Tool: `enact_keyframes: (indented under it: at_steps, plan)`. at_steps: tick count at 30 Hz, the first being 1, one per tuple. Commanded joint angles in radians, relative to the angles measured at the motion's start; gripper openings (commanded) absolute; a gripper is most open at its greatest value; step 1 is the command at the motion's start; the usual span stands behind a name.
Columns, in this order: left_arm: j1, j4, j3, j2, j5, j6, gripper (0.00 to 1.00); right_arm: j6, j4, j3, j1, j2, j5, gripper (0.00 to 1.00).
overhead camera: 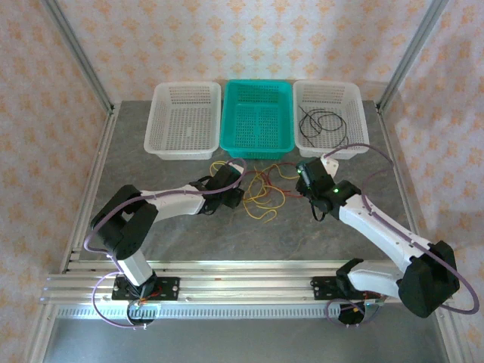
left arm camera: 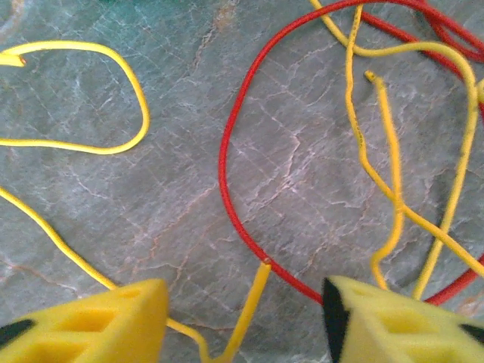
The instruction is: Untangle the cables
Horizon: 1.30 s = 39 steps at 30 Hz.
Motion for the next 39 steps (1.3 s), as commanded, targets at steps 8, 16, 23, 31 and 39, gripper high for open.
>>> enact_keyframes:
  at_steps: [8, 16, 23, 31, 39]
  plan:
    - [-0.011, -0.058, 0.035, -0.02, -0.166, -0.045, 0.2, -0.024, 0.028, -0.015, -0.007, -0.062, 0.028, 0.38]
    - [-0.013, -0.103, 0.015, -0.148, -0.168, -0.164, 0.0, -0.112, 0.057, 0.005, -0.007, -0.136, 0.014, 0.36]
    - [-0.026, -0.185, -0.034, -0.338, -0.09, -0.283, 0.0, -0.227, 0.117, 0.028, -0.007, -0.221, -0.036, 0.36]
    - [-0.031, -0.157, 0.018, -0.504, 0.001, -0.336, 0.0, -0.259, 0.229, 0.06, -0.007, -0.236, -0.114, 0.47]
    - [-0.028, -0.102, 0.199, -0.41, 0.03, -0.291, 0.0, -0.234, 0.352, 0.101, -0.007, -0.189, -0.126, 0.58]
